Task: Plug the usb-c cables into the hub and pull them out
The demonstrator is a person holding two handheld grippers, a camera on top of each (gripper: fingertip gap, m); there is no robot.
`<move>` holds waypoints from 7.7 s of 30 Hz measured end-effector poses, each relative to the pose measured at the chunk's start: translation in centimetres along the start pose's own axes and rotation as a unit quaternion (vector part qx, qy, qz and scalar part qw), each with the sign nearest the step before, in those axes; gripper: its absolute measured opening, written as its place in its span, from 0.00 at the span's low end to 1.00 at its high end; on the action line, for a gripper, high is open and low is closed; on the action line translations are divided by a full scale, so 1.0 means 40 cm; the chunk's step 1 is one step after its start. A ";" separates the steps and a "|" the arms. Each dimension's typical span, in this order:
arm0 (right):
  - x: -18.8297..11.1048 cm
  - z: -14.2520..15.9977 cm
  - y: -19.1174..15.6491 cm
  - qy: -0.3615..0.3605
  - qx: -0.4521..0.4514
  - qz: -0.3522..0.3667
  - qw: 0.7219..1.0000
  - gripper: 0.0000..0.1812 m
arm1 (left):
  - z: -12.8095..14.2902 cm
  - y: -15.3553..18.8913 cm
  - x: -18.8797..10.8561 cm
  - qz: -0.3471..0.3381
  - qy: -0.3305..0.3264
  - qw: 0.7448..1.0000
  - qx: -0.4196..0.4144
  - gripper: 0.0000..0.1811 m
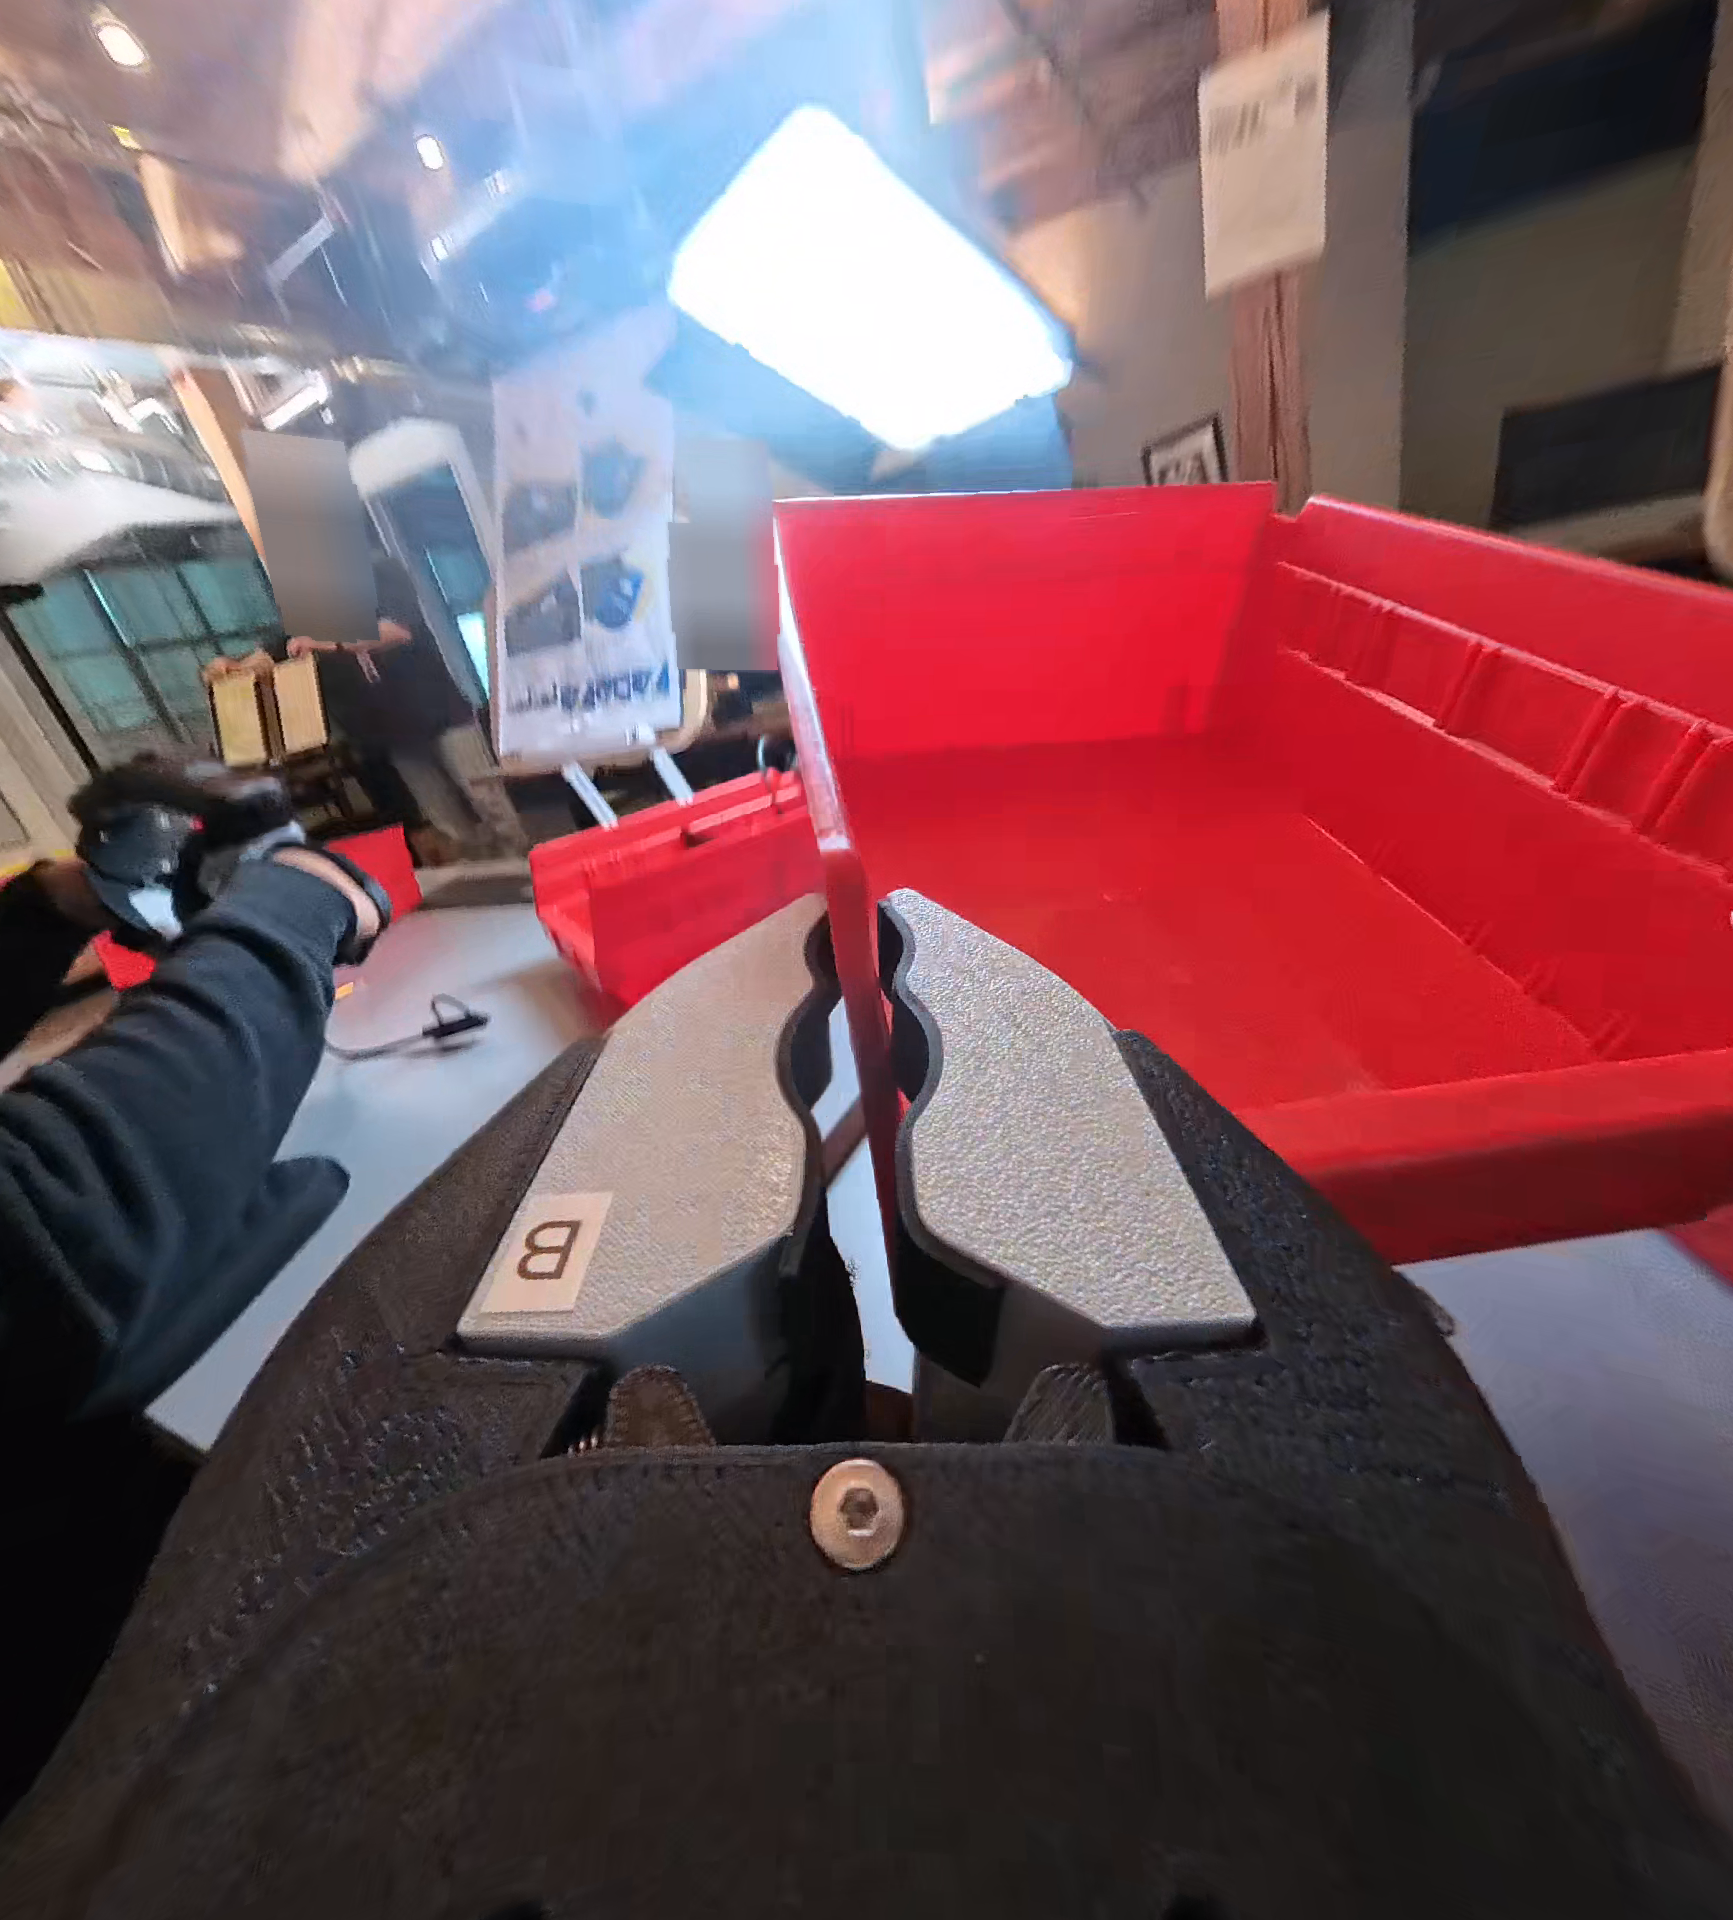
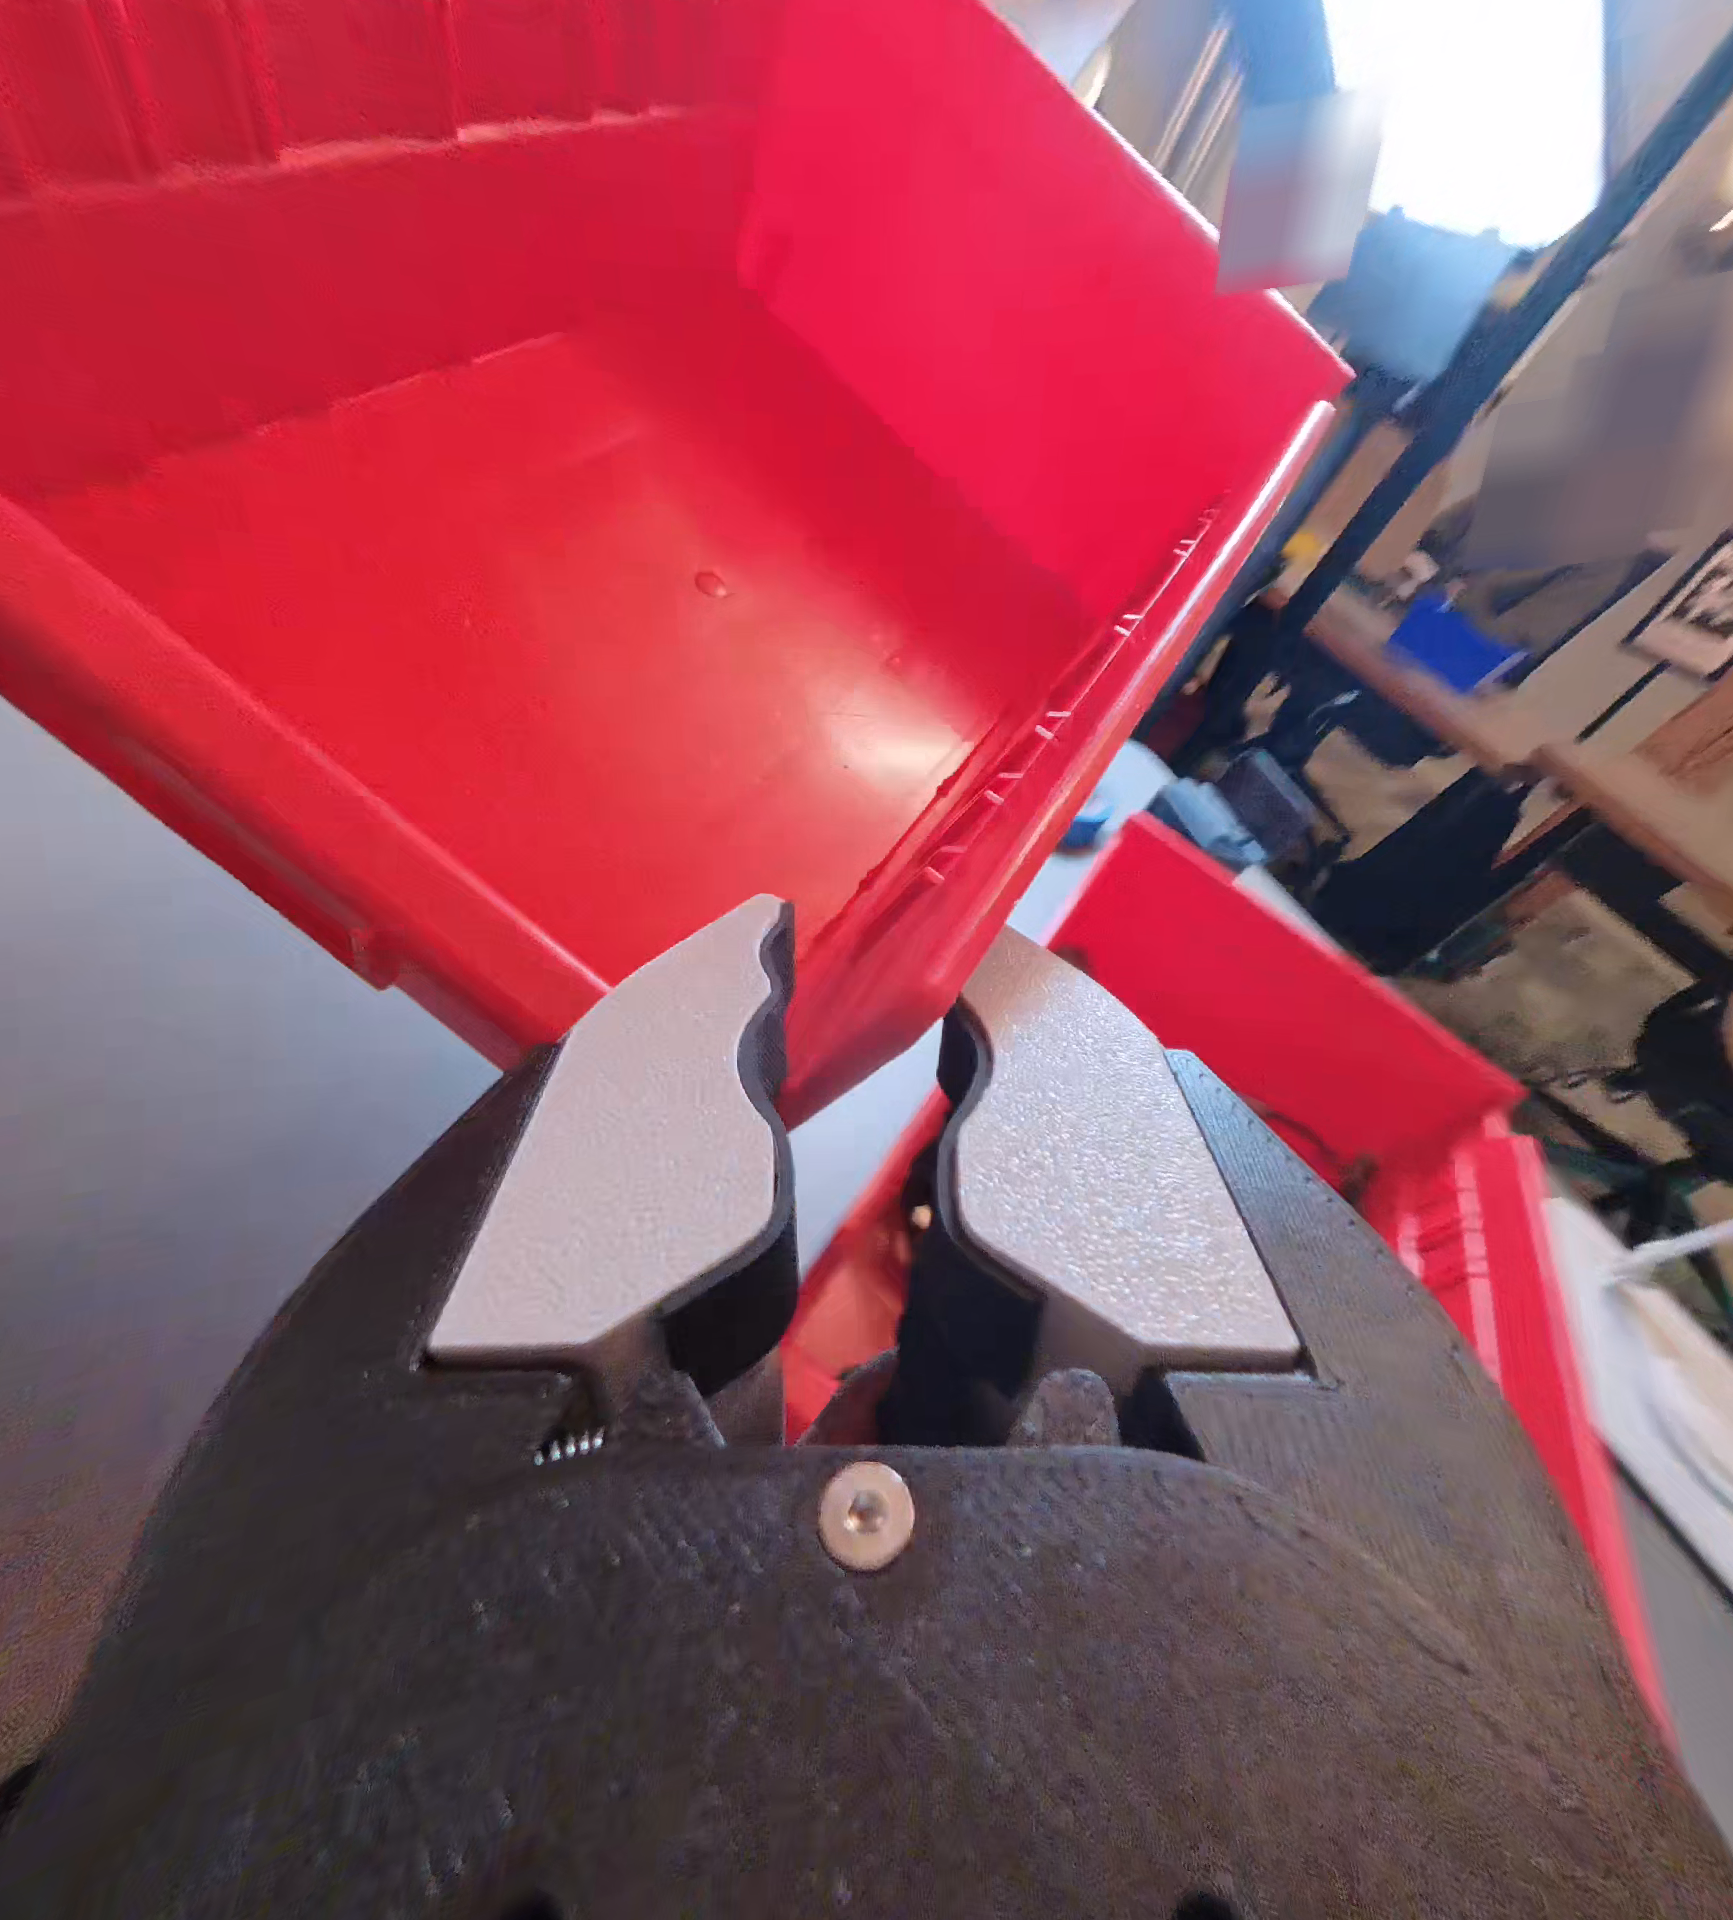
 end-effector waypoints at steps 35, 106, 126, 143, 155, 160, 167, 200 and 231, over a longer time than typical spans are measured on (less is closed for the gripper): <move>-1.027 0.812 0.485 -0.261 0.139 0.346 0.890 0.11 | 0.033 1.385 -0.211 0.515 -0.053 0.856 -0.003 0.10; -1.211 0.939 0.427 -0.536 -0.181 -0.011 0.825 0.20 | 0.409 0.287 -0.026 0.473 -0.284 0.724 0.415 0.22; -0.992 0.450 0.452 -0.062 0.064 0.060 0.994 0.56 | 0.141 0.317 -0.070 0.513 -0.204 0.822 0.137 0.34; -0.687 0.378 0.327 0.215 0.185 0.035 0.958 0.49 | 0.118 0.445 0.321 0.474 -0.350 0.789 0.171 0.34; -0.692 0.391 0.332 0.224 0.218 0.027 0.950 0.45 | 0.416 0.495 0.463 0.397 -0.470 0.708 0.347 0.28; -0.689 0.393 0.326 0.218 0.212 0.023 0.952 0.44 | 0.460 0.513 0.475 0.372 -0.445 0.697 0.422 0.21; -0.687 0.395 0.322 0.212 0.204 0.025 0.955 0.43 | 0.453 0.502 0.479 0.340 -0.407 0.685 0.499 0.06; -0.674 0.397 0.306 0.189 0.173 0.024 0.966 0.40 | -0.257 0.741 0.137 0.521 -0.093 0.843 0.099 0.05; -0.693 0.356 0.284 0.235 0.322 -0.102 0.911 0.05 | 0.024 1.113 -0.339 0.736 -0.075 0.673 -0.007 0.30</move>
Point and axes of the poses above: each gripper's, where its closed fingertips meet, x out along the fingers, z out of its underside, y = z × x across the jaws, the point moved 2 cm from there along -x, back along the fingers, and after that the axes turned 7 degrees about -x, right-handed, at the moved point
